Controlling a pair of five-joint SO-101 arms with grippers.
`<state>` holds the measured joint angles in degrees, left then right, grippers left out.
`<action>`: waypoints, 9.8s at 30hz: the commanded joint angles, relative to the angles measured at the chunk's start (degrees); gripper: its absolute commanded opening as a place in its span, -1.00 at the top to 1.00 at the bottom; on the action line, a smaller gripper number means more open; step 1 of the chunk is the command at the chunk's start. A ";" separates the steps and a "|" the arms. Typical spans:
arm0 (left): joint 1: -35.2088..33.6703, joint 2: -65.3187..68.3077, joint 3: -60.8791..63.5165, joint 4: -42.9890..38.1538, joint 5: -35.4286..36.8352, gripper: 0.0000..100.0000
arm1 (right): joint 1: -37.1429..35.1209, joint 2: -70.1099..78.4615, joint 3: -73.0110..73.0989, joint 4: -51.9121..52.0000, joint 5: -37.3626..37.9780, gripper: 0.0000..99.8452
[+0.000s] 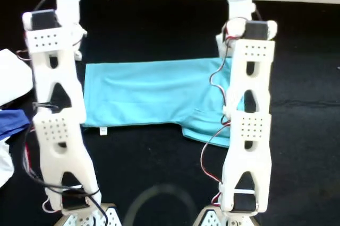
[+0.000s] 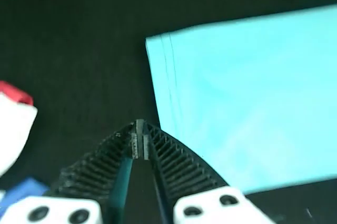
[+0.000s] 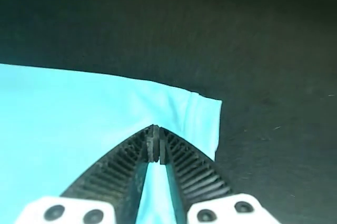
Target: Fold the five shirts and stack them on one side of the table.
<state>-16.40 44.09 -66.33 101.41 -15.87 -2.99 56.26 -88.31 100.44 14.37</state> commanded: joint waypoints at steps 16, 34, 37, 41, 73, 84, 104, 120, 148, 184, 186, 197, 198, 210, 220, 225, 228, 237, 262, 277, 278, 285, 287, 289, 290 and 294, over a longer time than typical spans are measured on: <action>-0.48 -22.20 68.18 -30.95 -0.09 0.98 | -10.68 -46.37 82.86 -19.47 -0.26 0.99; -0.04 -21.76 77.49 -41.32 0.00 0.98 | -10.95 -51.12 111.52 -37.76 3.25 0.99; -0.04 -21.76 77.49 -41.32 0.00 0.98 | -12.70 -51.21 111.34 -31.52 6.86 0.99; -0.04 -21.76 77.49 -41.32 0.00 0.98 | -14.11 -51.30 111.08 -26.68 8.79 0.99; -0.04 -22.29 69.41 -36.04 0.00 0.98 | -9.71 -76.79 117.32 -34.42 9.41 0.99; 1.89 -16.66 36.97 -22.24 0.09 0.98 | 0.22 -51.12 94.90 -43.30 1.85 0.98; 4.18 28.62 -14.81 -22.24 0.09 0.98 | 2.24 -0.04 35.21 -37.14 -0.97 0.98; 4.26 34.86 -29.05 -7.38 0.09 0.98 | 2.24 8.13 9.10 -24.57 -0.79 0.98; 1.80 -17.63 45.41 -15.56 -0.53 0.98 | 2.42 -4.88 -0.92 0.75 -0.53 0.98; 2.07 -37.14 97.80 -54.42 -0.09 0.98 | -0.48 -51.21 104.13 -29.58 7.03 0.99; 2.07 -37.23 97.80 -54.42 0.00 0.98 | 1.01 -50.68 106.68 -32.40 8.35 0.99; 2.59 -48.48 97.98 -49.14 0.00 0.98 | 10.86 -44.70 105.63 -34.59 16.09 0.99; 2.68 -49.63 97.98 -48.44 0.00 0.98 | 11.03 -44.88 105.27 -34.59 16.09 0.99; 2.77 -44.88 98.07 -49.14 0.00 0.98 | 2.95 -59.82 105.71 -27.38 10.64 0.99; 2.51 -37.23 97.89 -53.63 2.81 0.98 | 3.38 -53.41 116.00 -38.29 10.99 0.99; 1.98 -36.97 98.07 -55.03 8.79 0.98 | 7.08 -49.45 115.12 -38.20 11.08 0.99; 0.13 -37.05 97.98 -55.21 10.11 0.98 | 8.48 -49.45 113.98 -38.11 14.42 0.99; -0.48 -37.41 97.98 -55.21 10.99 0.98 | 9.45 -49.63 113.45 -38.11 16.09 0.99; 0.04 -47.08 97.54 -51.87 16.18 0.98 | 9.54 -54.73 108.79 -32.84 15.65 0.99; 2.07 -59.47 109.49 -55.74 16.09 0.98 | 2.51 -53.85 117.85 -38.99 11.69 0.99; 1.63 -59.47 110.46 -56.79 16.18 0.98 | 3.74 -52.62 117.76 -39.08 11.78 0.99; -1.01 -58.95 115.21 -63.12 16.18 0.98 | 9.54 -48.48 112.57 -38.73 15.30 0.99; -1.01 -58.95 116.35 -64.53 16.18 0.98 | 9.45 -48.57 110.37 -36.09 15.12 0.99; -0.84 -58.95 117.23 -65.58 16.18 0.98 | 9.27 -48.66 107.65 -33.10 15.03 0.99; -0.84 -58.95 117.85 -66.29 16.18 0.98 | 9.27 -48.66 106.24 -31.69 15.03 0.99; -0.84 -58.95 119.69 -69.45 16.26 0.98 | 9.27 -48.84 100.97 -25.36 15.03 0.99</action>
<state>-16.84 -12.97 53.05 33.98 -0.04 5.80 7.91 17.45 70.73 29.05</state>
